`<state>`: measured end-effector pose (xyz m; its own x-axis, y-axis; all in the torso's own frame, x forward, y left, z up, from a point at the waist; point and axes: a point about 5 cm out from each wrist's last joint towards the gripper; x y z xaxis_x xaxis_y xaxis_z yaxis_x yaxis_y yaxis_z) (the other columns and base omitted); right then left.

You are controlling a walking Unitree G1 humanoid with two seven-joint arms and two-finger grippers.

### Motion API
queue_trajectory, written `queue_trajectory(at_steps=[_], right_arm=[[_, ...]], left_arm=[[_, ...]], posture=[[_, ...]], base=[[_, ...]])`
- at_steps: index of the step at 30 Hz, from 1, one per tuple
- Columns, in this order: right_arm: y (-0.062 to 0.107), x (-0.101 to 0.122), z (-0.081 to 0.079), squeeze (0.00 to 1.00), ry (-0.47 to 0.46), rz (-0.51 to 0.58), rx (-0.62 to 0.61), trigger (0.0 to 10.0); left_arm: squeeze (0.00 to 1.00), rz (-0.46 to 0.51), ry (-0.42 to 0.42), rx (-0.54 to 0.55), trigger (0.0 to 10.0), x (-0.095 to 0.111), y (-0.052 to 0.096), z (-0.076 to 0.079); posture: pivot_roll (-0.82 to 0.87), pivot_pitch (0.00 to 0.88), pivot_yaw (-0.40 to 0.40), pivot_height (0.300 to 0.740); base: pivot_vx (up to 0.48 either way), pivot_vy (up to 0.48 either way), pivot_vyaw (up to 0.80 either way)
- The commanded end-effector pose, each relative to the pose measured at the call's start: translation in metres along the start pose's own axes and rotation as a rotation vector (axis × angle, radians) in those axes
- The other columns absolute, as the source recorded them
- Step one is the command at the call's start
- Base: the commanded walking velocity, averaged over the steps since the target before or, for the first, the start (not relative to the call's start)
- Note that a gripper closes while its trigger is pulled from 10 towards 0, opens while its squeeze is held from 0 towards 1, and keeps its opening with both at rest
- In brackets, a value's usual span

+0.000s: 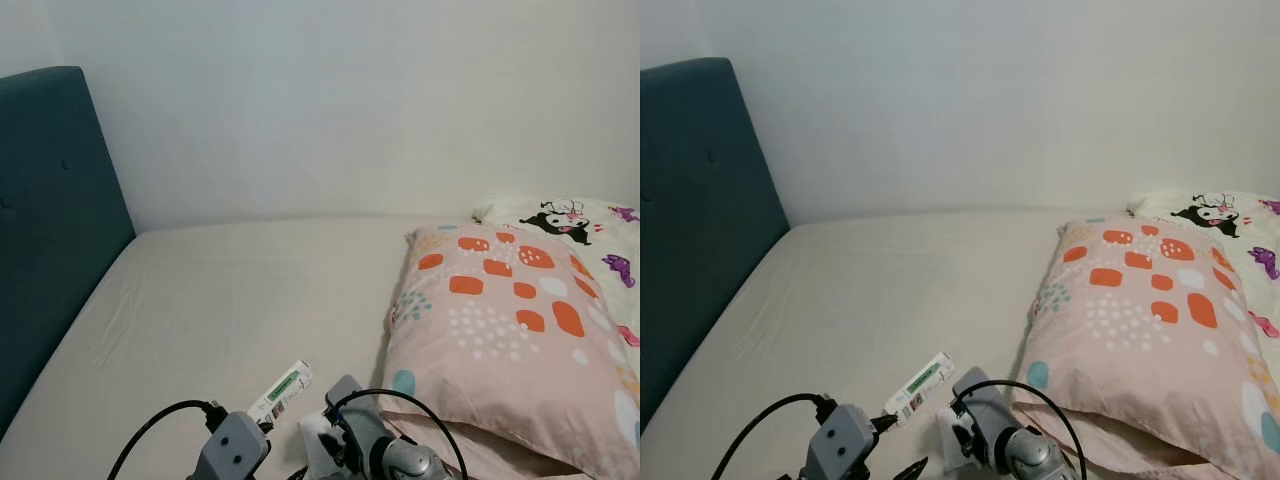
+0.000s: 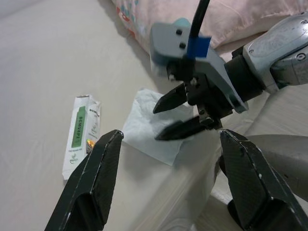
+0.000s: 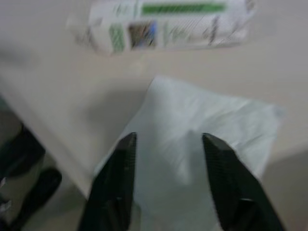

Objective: Clean up the room

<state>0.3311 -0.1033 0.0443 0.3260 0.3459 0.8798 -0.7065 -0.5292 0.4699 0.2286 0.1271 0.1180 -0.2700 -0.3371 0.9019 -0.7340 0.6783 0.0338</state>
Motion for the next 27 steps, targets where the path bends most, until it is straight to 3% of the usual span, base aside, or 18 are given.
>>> queue_trajectory(at_steps=[1, 5, 6, 26, 27], right_arm=[[0.0, -0.005, -0.002, 1.0, 0.019, -0.041, 0.016, 10.0], [0.0, -0.007, 0.0, 1.0, 0.089, -0.061, -0.013, 10.0], [0.0, -0.008, 0.001, 0.0, 0.103, -0.068, -0.04, 10.0], [0.004, -0.026, 0.005, 0.0, -0.004, -0.135, -0.118, 10.0], [0.004, -0.025, 0.006, 0.0, -0.016, -0.128, -0.123, 2.5]], left_arm=[[0.0, -0.011, 0.002, -0.02, 10.0, 0.0, 0.004, 0.002], [0.0, -0.009, 0.003, -0.012, 10.0, 0.001, 0.005, 0.002], [0.0, -0.009, 0.004, -0.011, 10.0, 0.002, 0.006, 0.002], [0.0, -0.025, -0.01, -0.03, 10.0, 0.002, 0.01, 0.004], [0.0, -0.024, -0.011, -0.031, 10.0, 0.002, 0.009, 0.004]], posture=[[0.14, 0.227, -0.052, 0.596], [0.15, 0.226, -0.055, 0.596], [0.16, 0.228, -0.053, 0.596], [0.18, 0.223, -0.047, 0.596], [0.18, 0.22, -0.045, 0.596]], base=[[0.0, 0.0, 0.0], [0.0, 0.0, 0.0], [0.0, 0.0, 0.0], [0.0, 0.0, 0.0], [0.0, 0.0, 0.0]])
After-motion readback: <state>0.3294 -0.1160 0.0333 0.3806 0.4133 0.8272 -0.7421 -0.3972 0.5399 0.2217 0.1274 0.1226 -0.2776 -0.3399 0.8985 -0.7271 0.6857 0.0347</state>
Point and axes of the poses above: a point about 5 cm out from each wrist's last joint towards the gripper, its own y axis pointing back from the gripper into the wrist, its own x axis along the axis of the wrist's last joint, z = x × y, and after that the axes turned 10 degrees about -y, right-handed
